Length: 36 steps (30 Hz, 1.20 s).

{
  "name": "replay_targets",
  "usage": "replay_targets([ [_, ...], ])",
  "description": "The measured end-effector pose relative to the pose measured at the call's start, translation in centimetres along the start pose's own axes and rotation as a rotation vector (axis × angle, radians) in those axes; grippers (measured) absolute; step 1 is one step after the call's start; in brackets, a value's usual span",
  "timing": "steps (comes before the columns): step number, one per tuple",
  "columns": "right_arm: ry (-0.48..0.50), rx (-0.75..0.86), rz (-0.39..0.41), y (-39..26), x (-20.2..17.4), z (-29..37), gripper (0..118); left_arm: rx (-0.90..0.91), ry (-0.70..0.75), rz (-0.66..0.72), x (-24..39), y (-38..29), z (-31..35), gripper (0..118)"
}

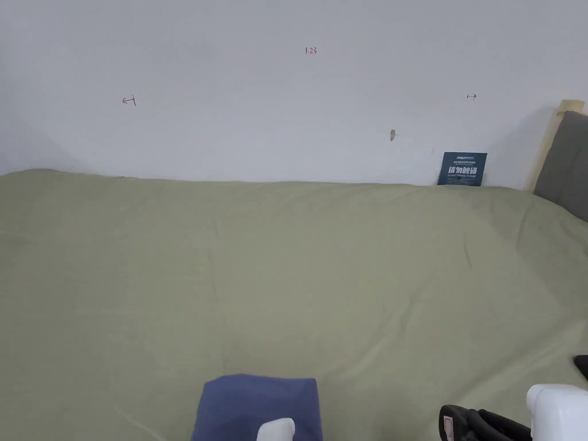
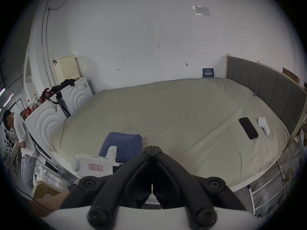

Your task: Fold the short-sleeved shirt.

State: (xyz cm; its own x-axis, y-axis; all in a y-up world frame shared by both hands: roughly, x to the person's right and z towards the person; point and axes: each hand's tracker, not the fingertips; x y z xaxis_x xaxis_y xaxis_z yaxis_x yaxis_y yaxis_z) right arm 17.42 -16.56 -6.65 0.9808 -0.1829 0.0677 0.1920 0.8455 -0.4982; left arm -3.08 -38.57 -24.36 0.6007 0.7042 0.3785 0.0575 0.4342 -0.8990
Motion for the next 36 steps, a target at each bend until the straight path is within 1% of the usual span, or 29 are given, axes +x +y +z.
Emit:
replay_targets([
  [2, 0.007, 0.003, 0.005, 0.0, -0.2, 0.2, 1, 0.001, 0.011, 0.009, -0.2, -0.1, 0.4, 0],
  [4, 0.018, 0.009, 0.011, 0.2, -0.4, 0.2, 1, 0.020, -0.019, 0.030, 0.0, 0.3, 2.3, 0],
  [5, 0.033, 0.011, 0.014, 0.5, -0.4, 0.0, 1, 0.047, -0.017, 0.027, 0.6, 1.0, 4.1, 0],
  [7, 0.080, 0.009, 0.036, 1.4, -0.4, -1.0, 1, 0.172, -0.053, -0.041, 1.8, 2.0, 9.0, 0],
  [8, 0.133, 0.005, 0.059, 1.9, -0.4, -2.1, 1, 0.254, -0.055, -0.082, 2.3, 2.5, 11.9, 0],
  [9, 0.183, -0.007, 0.068, 2.2, -0.5, -3.3, 1, 0.322, -0.021, -0.119, 3.3, 3.1, 15.0, 0],
  [10, 0.250, -0.042, 0.086, 2.6, -0.7, -5.0, 1, 0.374, 0.036, -0.152, 3.5, 3.5, 17.8, 0],
  [11, 0.334, -0.087, 0.090, 2.7, -0.9, -7.2, 1, 0.424, 0.097, -0.177, 3.1, 3.9, 20.1, 0],
  [13, 0.470, -0.149, 0.090, 2.3, -1.8, -11.4, 1, 0.496, 0.211, -0.201, 2.1, 4.7, 23.9, 0],
  [14, 0.555, -0.187, 0.067, 1.7, -2.1, -14.1, 1, 0.515, 0.273, -0.183, 1.3, 4.8, 25.5, 0],
  [15, 0.619, -0.211, 0.050, 1.0, -2.6, -16.2, 1, 0.536, 0.307, -0.146, 0.6, 4.8, 26.7, 0],
  [16, 0.718, -0.256, 0.000, 0.3, -2.8, -18.6, 1, 0.560, 0.329, -0.087, -0.1, 4.6, 27.9, 0],
  [17, 0.819, -0.297, -0.066, -0.7, -3.0, -20.7, 1, 0.586, 0.334, -0.045, -1.5, 4.8, 28.4, 0],
  [18, 0.886, -0.334, -0.142, -1.7, -2.9, -23.1, 1, 0.602, 0.325, -0.010, -2.2, 4.5, 29.0, 0],
  [20, 0.975, -0.431, -0.299, -3.6, -2.5, -27.0, 1, 0.619, 0.330, 0.054, -3.0, 3.8, 29.8, 0],
  [21, 0.987, -0.425, -0.327, -4.3, -2.1, -28.2, 1, 0.616, 0.335, 0.055, -2.9, 3.5, 29.9, 0],
  [22, 1.028, -0.472, -0.386, -5.4, -1.7, -29.7, 0, 0.597, 0.336, 0.048, -3.1, 3.3, 29.8, 0],
  [23, 1.043, -0.500, -0.430, -6.1, -1.3, -30.8, 0, 0.590, 0.348, 0.060, -3.4, 3.1, 29.8, 0],
  [24, 1.029, -0.529, -0.462, -6.9, -0.3, -31.9, 0, 0.576, 0.347, 0.080, -3.7, 3.0, 29.6, 0],
  [26, 0.941, -0.558, -0.495, -8.0, 1.4, -33.2, 0, 0.554, 0.347, 0.100, -4.4, 3.0, 29.2, 0],
  [27, 0.916, -0.566, -0.544, -8.4, 2.6, -33.4, 0, 0.548, 0.344, 0.109, -4.7, 3.0, 28.9, 0],
  [28, 0.919, -0.570, -0.608, -8.9, 3.9, -33.6, 0, 0.533, 0.332, 0.122, -5.1, 3.1, 28.6, 0],
  [29, 0.921, -0.563, -0.650, -9.2, 4.9, -33.6, 0, 0.514, 0.318, 0.140, -5.6, 3.1, 28.3, 0],
  [30, 0.894, -0.542, -0.617, -8.8, 4.7, -32.3, 0, 0.502, 0.308, 0.148, -6.0, 3.2, 27.8, 0],
  [31, 0.902, -0.547, -0.611, -8.9, 5.0, -31.9, 0, 0.472, 0.288, 0.161, -6.5, 3.4, 27.1, 0],
  [32, 0.906, -0.547, -0.620, -9.0, 5.2, -31.4, 0, 0.432, 0.266, 0.171, -6.9, 3.6, 26.3, 0],
  [33, 0.899, -0.540, -0.618, -9.1, 5.4, -31.1, 0, 0.399, 0.256, 0.185, -7.2, 3.7, 25.4, 3],
  [34, 0.902, -0.546, -0.649, -9.3, 6.6, -31.9, 0, 0.371, 0.249, 0.190, -7.5, 3.9, 24.1, 6],
  [36, 0.905, -0.549, -0.648, -9.3, 6.7, -31.8, 0, 0.292, 0.192, 0.224, -8.2, 4.5, 21.3, 11],
])
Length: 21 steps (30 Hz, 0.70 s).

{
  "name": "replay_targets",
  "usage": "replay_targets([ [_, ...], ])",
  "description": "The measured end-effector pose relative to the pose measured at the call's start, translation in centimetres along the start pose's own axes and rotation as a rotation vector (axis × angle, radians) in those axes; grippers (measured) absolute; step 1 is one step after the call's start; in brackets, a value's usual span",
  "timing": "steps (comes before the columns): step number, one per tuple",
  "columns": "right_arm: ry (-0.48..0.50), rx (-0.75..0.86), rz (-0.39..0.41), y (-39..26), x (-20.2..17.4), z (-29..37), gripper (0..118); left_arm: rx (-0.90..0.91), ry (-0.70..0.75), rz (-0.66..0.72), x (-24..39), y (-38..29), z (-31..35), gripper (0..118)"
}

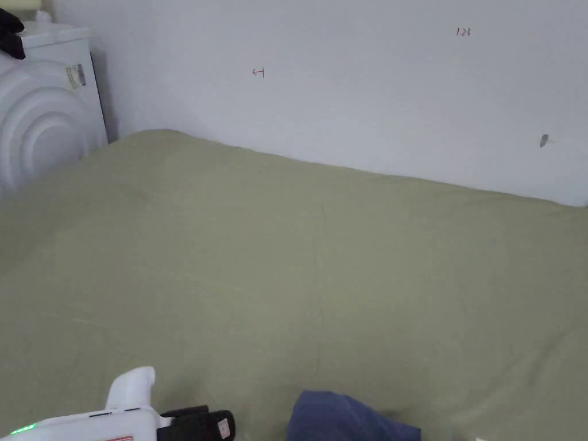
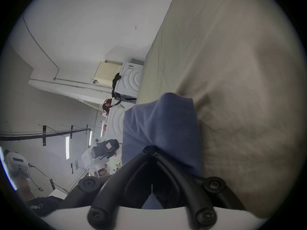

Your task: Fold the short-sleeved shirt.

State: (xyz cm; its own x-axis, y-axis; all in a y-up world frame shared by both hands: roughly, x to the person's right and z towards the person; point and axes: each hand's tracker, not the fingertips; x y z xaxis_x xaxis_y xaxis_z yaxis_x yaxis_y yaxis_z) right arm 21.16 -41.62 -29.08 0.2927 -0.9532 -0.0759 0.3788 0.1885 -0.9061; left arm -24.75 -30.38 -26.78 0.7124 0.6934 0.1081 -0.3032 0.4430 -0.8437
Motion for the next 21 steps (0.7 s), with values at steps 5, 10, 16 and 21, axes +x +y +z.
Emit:
replay_targets([
  [5, -0.004, -0.001, 0.015, 0.1, -0.4, -0.3, 0, -0.229, -0.126, 0.029, 0.1, -2.1, -7.6, 98],
  [10, -0.022, -0.010, 0.039, 0.6, 0.0, -0.2, 0, -0.147, -0.272, 0.227, -0.8, -3.7, -9.6, 100],
  [16, -0.047, -0.003, 0.084, 0.4, -0.3, 0.0, 1, -0.147, -0.218, 0.184, -2.4, -3.8, -8.9, 28],
  [21, -0.069, 0.032, 0.137, -0.3, -1.0, 0.1, 0, -0.164, -0.184, 0.136, -1.0, -2.7, -8.8, 28],
])
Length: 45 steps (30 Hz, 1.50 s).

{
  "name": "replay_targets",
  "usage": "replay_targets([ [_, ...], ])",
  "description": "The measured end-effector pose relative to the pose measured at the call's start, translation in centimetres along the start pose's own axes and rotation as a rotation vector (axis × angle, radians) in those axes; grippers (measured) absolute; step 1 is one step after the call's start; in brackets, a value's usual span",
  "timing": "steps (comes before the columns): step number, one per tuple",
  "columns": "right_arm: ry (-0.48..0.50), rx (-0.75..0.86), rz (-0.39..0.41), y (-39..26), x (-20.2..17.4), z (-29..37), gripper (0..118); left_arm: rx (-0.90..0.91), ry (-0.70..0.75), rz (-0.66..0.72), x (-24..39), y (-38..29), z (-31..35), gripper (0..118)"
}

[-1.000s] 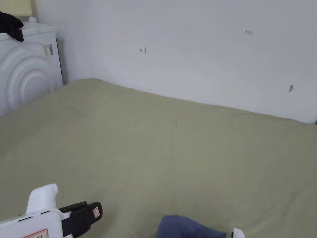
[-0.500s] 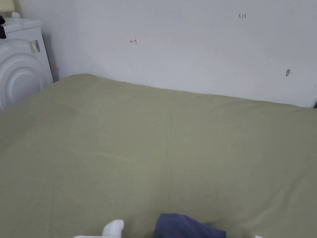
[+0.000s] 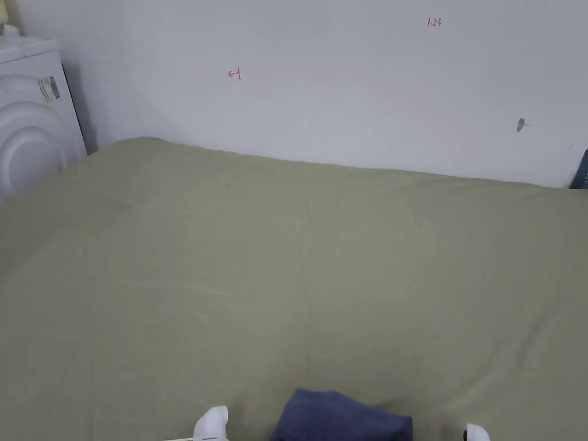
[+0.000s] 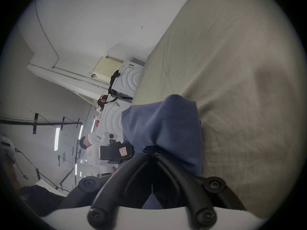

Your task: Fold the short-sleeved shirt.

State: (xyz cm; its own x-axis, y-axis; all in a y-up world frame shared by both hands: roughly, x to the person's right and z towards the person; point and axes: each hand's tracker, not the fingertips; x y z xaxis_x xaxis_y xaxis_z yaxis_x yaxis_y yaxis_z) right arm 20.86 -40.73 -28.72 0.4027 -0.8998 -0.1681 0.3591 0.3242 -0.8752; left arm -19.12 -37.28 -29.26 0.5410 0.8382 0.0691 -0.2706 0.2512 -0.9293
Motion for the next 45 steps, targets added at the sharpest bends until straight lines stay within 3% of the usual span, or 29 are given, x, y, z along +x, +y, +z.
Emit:
replay_targets([
  [4, -0.044, 0.027, 0.164, -0.6, -2.9, 0.0, 0, -0.024, 0.006, -0.021, 0.4, 2.2, 1.2, 28],
  [6, -0.067, 0.053, 0.293, -1.0, -5.3, 0.0, 0, -0.012, 0.033, -0.048, 0.4, 3.6, 2.7, 28],
  [7, -0.093, 0.075, 0.366, -1.2, -6.6, -0.1, 0, -0.008, 0.048, -0.050, 0.2, 4.3, 3.7, 28],
  [10, -0.278, 0.219, 0.723, -2.4, -11.4, -0.3, 0, 0.021, 0.122, -0.090, -0.2, 6.5, 7.6, 28],
  [11, -0.308, 0.239, 0.793, -2.8, -12.9, -0.4, 0, 0.022, 0.131, -0.078, -0.8, 7.4, 9.1, 28],
  [14, -0.370, 0.290, 0.917, -3.8, -16.7, -0.7, 0, 0.048, 0.224, -0.096, -2.9, 10.1, 13.8, 28],
  [17, -0.394, 0.326, 0.985, -4.7, -19.4, -0.7, 0, 0.060, 0.292, -0.107, -5.6, 12.6, 18.6, 28],
  [25, -0.455, 0.329, 0.990, -7.5, -23.0, 0.0, 1, 0.095, 0.409, -0.110, -12.8, 17.7, 31.1, 28],
  [29, -0.492, 0.315, 0.973, -8.3, -23.4, 0.8, 1, 0.070, 0.507, -0.082, -15.2, 18.6, 33.2, 31],
  [30, -0.503, 0.318, 0.970, -8.5, -23.5, 0.9, 1, 0.068, 0.511, -0.092, -15.6, 18.5, 32.8, 45],
  [31, -0.503, 0.312, 0.967, -8.4, -23.6, 1.0, 1, 0.076, 0.567, -0.078, -15.8, 18.1, 32.2, 76],
  [32, -0.507, 0.307, 0.964, -8.5, -23.8, 1.0, 1, 0.099, 0.620, -0.065, -16.1, 17.9, 31.8, 88],
  [33, -0.509, 0.310, 0.957, -8.4, -24.1, 1.0, 1, 0.123, 0.639, -0.054, -16.2, 17.9, 32.5, 89],
  [34, -0.485, 0.306, 0.947, -8.3, -24.3, 1.2, 1, 0.174, 0.551, -0.050, -16.0, 17.3, 33.7, 89],
  [36, -0.471, 0.315, 0.959, -8.3, -24.9, 1.7, 1, 0.236, 0.573, -0.049, -15.3, 17.2, 35.8, 89],
  [38, -0.467, 0.321, 0.969, -8.2, -25.3, 2.6, 1, 0.318, 0.708, -0.208, -12.7, 16.4, 38.5, 89],
  [41, -0.468, 0.346, 1.023, -8.5, -26.5, 4.0, 1, 0.474, 0.780, -0.220, -8.2, 15.3, 42.5, 89],
  [45, -0.511, 0.368, 1.008, -8.4, -27.3, 5.9, 1, 0.671, 0.882, -0.457, 1.6, 11.8, 42.0, 89],
])
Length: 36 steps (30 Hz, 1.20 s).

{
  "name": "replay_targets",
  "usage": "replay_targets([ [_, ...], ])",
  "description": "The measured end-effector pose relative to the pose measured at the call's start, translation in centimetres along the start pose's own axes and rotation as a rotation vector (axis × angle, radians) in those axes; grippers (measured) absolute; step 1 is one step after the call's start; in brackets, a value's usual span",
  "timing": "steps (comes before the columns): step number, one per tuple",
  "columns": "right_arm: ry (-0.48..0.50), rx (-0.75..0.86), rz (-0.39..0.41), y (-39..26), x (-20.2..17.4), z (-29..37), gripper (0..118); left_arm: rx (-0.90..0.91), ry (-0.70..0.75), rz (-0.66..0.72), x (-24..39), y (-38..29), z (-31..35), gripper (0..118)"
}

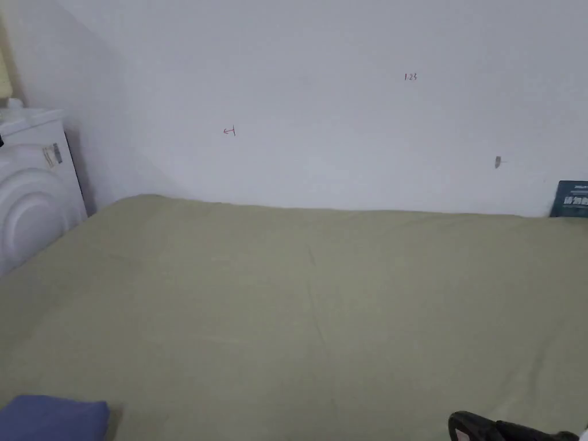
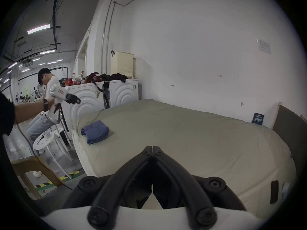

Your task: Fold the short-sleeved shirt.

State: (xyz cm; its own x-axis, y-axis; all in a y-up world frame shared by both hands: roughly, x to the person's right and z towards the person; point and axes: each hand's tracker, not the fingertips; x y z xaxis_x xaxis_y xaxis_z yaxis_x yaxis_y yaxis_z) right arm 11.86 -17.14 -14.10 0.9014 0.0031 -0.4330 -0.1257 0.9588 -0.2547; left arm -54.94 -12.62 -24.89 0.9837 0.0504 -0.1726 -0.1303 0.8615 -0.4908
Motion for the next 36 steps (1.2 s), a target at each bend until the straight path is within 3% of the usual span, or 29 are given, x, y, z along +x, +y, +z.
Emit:
replay_targets([
  [3, -0.045, 0.005, -0.016, 0.2, 0.8, 1.1, 1, 0.134, -0.138, -0.091, 8.2, -0.1, 4.3, 82],
  [4, -0.060, 0.016, -0.012, 0.2, 0.9, 1.6, 1, 0.186, -0.189, -0.159, 11.5, -0.8, 5.5, 54],
  [5, -0.071, 0.021, -0.016, 0.3, 1.1, 1.9, 1, 0.212, -0.187, -0.215, 14.7, -1.4, 6.3, 18],
  [6, -0.090, 0.025, -0.017, 0.4, 1.2, 2.3, 1, 0.240, -0.189, -0.278, 17.7, -2.2, 6.8, 0],
  [10, -0.188, 0.048, -0.080, 0.5, 1.5, 3.4, 1, 0.349, -0.204, -0.280, 27.1, -5.3, 8.3, 0],
  [14, -0.460, 0.016, -0.085, 0.2, 1.2, 3.4, 1, 0.355, -0.215, -0.159, 34.7, -9.0, 8.8, 0],
  [17, -0.550, 0.029, -0.158, -0.4, 1.7, 2.7, 1, 0.291, -0.277, -0.156, 40.1, -10.9, 8.6, 0],
  [20, -0.643, 0.005, -0.148, -1.5, 2.0, 1.6, 1, 0.212, -0.331, -0.164, 43.7, -12.3, 8.3, 0],
  [24, -0.698, -0.012, -0.159, -2.8, 2.5, 0.6, 1, 0.305, -0.266, -0.252, 45.3, -14.1, 9.2, 0],
  [27, -0.717, 0.006, -0.129, -3.3, 2.1, 0.3, 1, 0.294, -0.304, -0.175, 44.8, -14.0, 9.9, 0],
  [36, -0.720, 0.015, -0.131, -2.2, 1.8, 0.6, 1, 0.276, -0.279, -0.159, 43.8, -13.3, 9.3, 0],
])
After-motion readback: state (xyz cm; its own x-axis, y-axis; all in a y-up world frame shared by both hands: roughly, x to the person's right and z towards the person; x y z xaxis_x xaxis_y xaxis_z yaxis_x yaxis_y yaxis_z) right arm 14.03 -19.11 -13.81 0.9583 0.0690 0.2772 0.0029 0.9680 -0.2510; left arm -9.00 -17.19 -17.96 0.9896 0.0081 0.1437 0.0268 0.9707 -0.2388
